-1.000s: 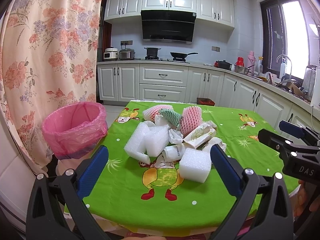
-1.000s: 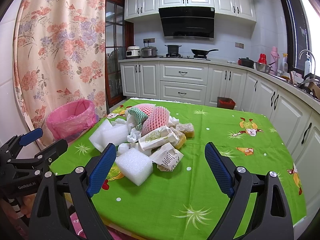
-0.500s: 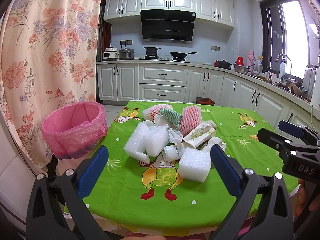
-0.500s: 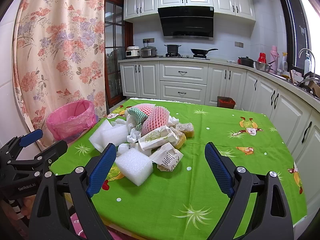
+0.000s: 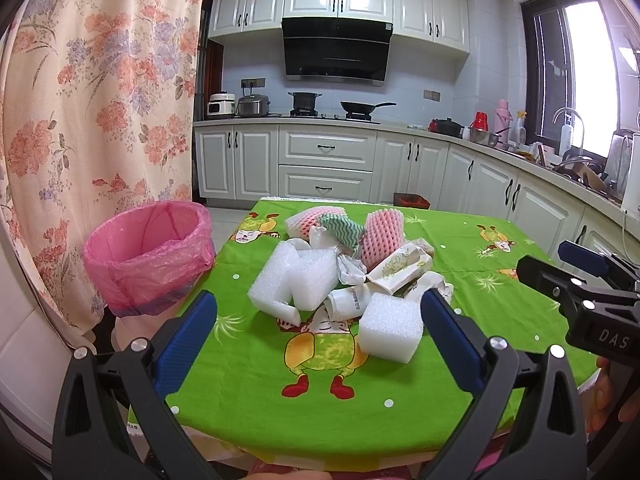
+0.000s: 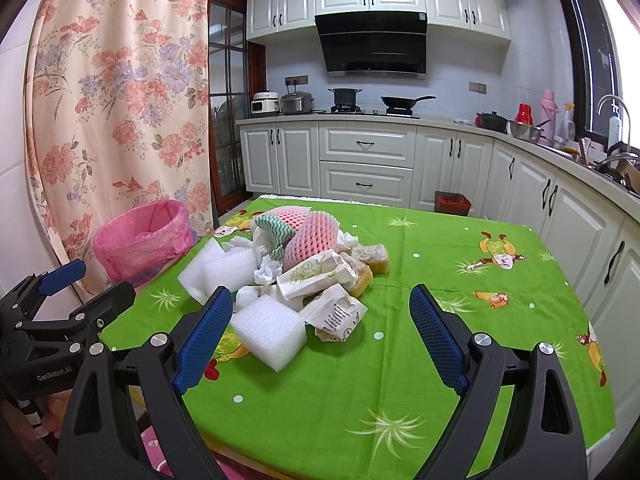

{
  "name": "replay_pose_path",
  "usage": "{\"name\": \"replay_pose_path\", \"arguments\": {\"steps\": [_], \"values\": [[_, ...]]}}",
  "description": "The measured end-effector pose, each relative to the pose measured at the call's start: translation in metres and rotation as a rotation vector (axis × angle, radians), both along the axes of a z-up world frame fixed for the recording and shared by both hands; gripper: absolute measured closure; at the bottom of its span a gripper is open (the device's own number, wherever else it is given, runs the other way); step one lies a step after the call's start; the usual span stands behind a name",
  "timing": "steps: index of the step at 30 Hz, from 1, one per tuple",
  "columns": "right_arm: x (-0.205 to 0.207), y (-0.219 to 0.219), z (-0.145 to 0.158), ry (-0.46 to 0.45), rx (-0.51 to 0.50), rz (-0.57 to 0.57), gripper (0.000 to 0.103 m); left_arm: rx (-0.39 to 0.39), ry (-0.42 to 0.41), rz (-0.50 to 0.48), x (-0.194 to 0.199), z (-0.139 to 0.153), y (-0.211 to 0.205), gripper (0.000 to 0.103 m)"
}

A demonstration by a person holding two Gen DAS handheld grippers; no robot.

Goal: Collect trash

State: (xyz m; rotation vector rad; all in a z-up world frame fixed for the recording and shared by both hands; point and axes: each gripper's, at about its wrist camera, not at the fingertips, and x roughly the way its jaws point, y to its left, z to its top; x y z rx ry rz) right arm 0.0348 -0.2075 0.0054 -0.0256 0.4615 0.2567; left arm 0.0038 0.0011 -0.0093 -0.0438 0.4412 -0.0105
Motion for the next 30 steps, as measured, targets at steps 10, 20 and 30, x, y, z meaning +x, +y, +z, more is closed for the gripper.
{"name": "replay_pose_path", "arguments": {"steps": [10,20,30], "values": [[-0.001,0.000,0.000,-0.003,0.004,-0.001,0.018,-0.001,0.002,0.000,0.000,-0.001,0.000,0.004],[0.001,0.005,-0.008,0.009,0.001,0.005,0.018,0.002,0.002,-0.002,0.002,-0.006,0.003,0.004],[0.033,0.035,-0.058,0.132,-0.063,0.072,0.018,-0.022,0.078,0.046,0.026,-0.035,0.040,0.005]]}}
